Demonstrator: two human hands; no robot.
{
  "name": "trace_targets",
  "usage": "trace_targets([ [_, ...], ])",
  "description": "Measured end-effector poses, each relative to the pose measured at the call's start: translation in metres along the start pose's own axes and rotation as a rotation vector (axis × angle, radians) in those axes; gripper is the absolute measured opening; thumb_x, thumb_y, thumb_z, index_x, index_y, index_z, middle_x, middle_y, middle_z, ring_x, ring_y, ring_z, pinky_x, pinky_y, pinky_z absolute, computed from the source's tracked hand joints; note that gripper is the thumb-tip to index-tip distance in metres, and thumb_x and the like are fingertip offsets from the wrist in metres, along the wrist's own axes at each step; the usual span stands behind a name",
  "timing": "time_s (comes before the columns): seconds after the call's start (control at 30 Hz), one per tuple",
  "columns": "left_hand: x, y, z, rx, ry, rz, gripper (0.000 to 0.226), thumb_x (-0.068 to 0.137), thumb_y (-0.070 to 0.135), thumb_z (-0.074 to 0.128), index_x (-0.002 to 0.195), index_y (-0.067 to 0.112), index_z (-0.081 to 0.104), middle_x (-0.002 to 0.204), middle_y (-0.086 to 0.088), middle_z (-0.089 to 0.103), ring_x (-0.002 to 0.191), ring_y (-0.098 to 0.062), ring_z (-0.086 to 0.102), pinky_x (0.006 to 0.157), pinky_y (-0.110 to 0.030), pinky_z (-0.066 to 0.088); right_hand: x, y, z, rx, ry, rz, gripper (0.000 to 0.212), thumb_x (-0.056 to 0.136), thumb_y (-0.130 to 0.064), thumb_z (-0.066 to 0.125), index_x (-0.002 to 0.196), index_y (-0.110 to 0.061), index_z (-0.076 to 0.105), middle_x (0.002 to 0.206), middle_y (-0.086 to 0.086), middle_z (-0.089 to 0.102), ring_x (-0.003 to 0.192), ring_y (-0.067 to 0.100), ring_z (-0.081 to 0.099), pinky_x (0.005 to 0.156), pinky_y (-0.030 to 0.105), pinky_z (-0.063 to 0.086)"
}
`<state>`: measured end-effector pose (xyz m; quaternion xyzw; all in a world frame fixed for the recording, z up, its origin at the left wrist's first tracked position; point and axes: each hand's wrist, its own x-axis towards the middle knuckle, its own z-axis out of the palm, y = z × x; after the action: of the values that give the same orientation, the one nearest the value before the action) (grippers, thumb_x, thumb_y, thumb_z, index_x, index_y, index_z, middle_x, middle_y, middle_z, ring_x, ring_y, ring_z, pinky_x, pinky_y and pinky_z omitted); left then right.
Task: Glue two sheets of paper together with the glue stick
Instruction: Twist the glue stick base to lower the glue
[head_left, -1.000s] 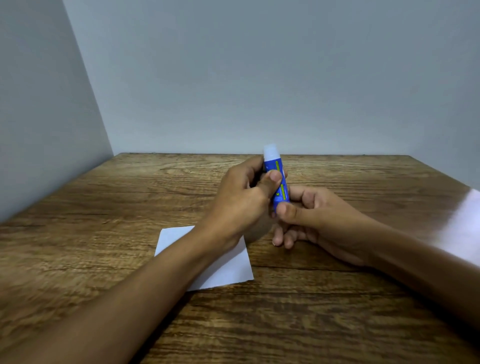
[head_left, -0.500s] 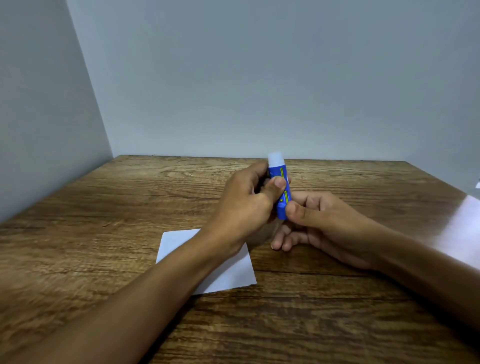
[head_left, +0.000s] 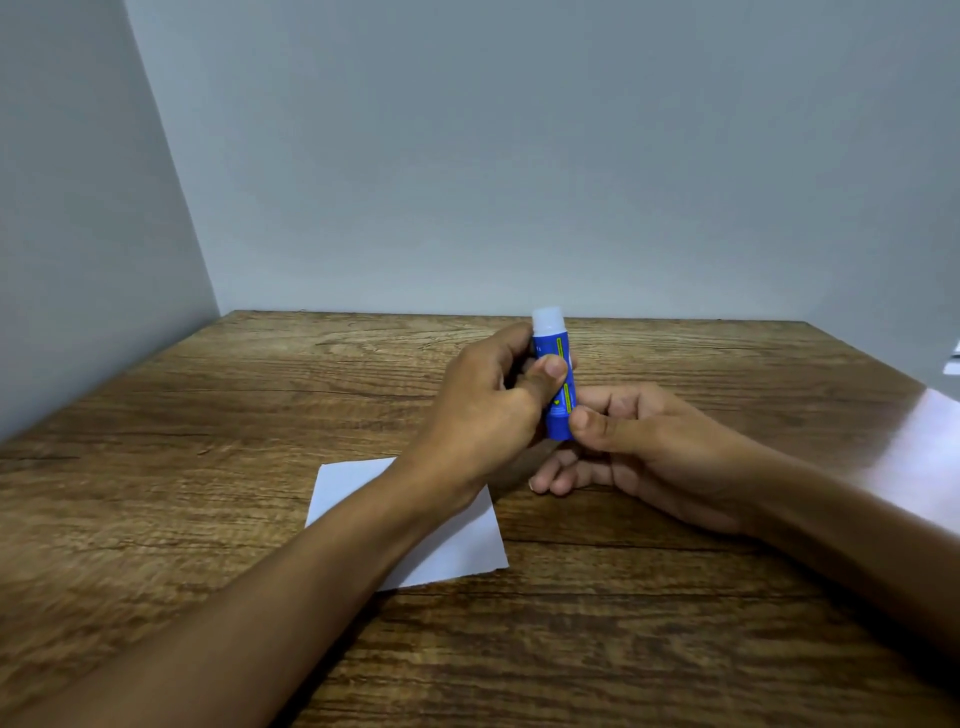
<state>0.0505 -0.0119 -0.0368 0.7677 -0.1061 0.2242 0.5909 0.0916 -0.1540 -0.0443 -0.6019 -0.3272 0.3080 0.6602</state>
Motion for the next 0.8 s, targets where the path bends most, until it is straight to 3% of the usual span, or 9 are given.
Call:
trace_targets([
  [0.17, -0.0013, 0.0010, -0.0002, 0.040, 0.005, 0.011, 0.012, 0.086, 0.012, 0.050, 0.086, 0.003, 0.058, 0.085, -0.025, 0.062, 0.069, -0.032, 0.058, 0.066, -0.042, 0.048, 0.0005, 0.0031, 0.0030, -0.102, 0.100, -0.034, 0.024, 0.068, -0.015, 0.061, 0.086, 0.000, 0.061, 0.067, 0.012, 0.069, 0.059, 0.015, 0.065, 0.059, 0.018, 0.053],
  [0.27, -0.0010, 0.0012, 0.0005, 0.015, 0.020, -0.001, 0.012, 0.085, 0.013, 0.050, 0.084, 0.004, 0.058, 0.079, -0.018, 0.060, 0.072, -0.027, 0.056, 0.073, -0.044, 0.049, 0.0014, 0.0023, 0.0051, -0.124, 0.114, -0.045, 0.026, 0.065, -0.016, 0.064, 0.086, -0.001, 0.058, 0.064, 0.012, 0.068, 0.055, 0.014, 0.064, 0.058, 0.019, 0.053],
  [0.4, -0.0007, 0.0016, -0.0001, -0.015, 0.008, -0.020, 0.018, 0.081, 0.020, 0.050, 0.082, 0.004, 0.057, 0.071, -0.012, 0.053, 0.060, -0.020, 0.046, 0.060, -0.038, 0.039, -0.0005, -0.0019, 0.0035, -0.013, 0.023, 0.007, 0.030, 0.074, -0.021, 0.057, 0.094, 0.001, 0.060, 0.076, 0.019, 0.068, 0.068, 0.019, 0.068, 0.065, 0.022, 0.056],
  [0.53, -0.0014, 0.0024, 0.0003, 0.021, 0.015, -0.004, 0.014, 0.085, 0.015, 0.050, 0.085, 0.003, 0.058, 0.084, -0.024, 0.060, 0.073, -0.026, 0.053, 0.072, -0.044, 0.046, -0.0006, 0.0002, 0.0045, -0.023, 0.087, -0.003, 0.029, 0.069, -0.015, 0.061, 0.093, 0.002, 0.060, 0.076, 0.018, 0.068, 0.066, 0.018, 0.069, 0.062, 0.019, 0.056],
  [0.63, -0.0015, 0.0036, 0.0012, 0.012, 0.017, -0.008, 0.017, 0.081, 0.020, 0.051, 0.084, 0.006, 0.059, 0.081, -0.017, 0.060, 0.076, -0.027, 0.055, 0.077, -0.042, 0.047, 0.0006, 0.0017, 0.0067, -0.084, 0.163, -0.023, 0.038, 0.060, -0.015, 0.069, 0.091, 0.000, 0.054, 0.066, 0.016, 0.067, 0.057, 0.018, 0.068, 0.056, 0.020, 0.055],
  [0.8, -0.0010, 0.0026, 0.0006, -0.031, 0.018, -0.026, 0.012, 0.087, 0.011, 0.049, 0.083, 0.007, 0.058, 0.072, -0.008, 0.053, 0.064, -0.019, 0.048, 0.059, -0.033, 0.039, -0.0007, -0.0028, 0.0043, 0.005, 0.023, 0.002, 0.034, 0.074, -0.020, 0.059, 0.101, 0.000, 0.057, 0.078, 0.015, 0.069, 0.072, 0.022, 0.070, 0.067, 0.024, 0.057],
])
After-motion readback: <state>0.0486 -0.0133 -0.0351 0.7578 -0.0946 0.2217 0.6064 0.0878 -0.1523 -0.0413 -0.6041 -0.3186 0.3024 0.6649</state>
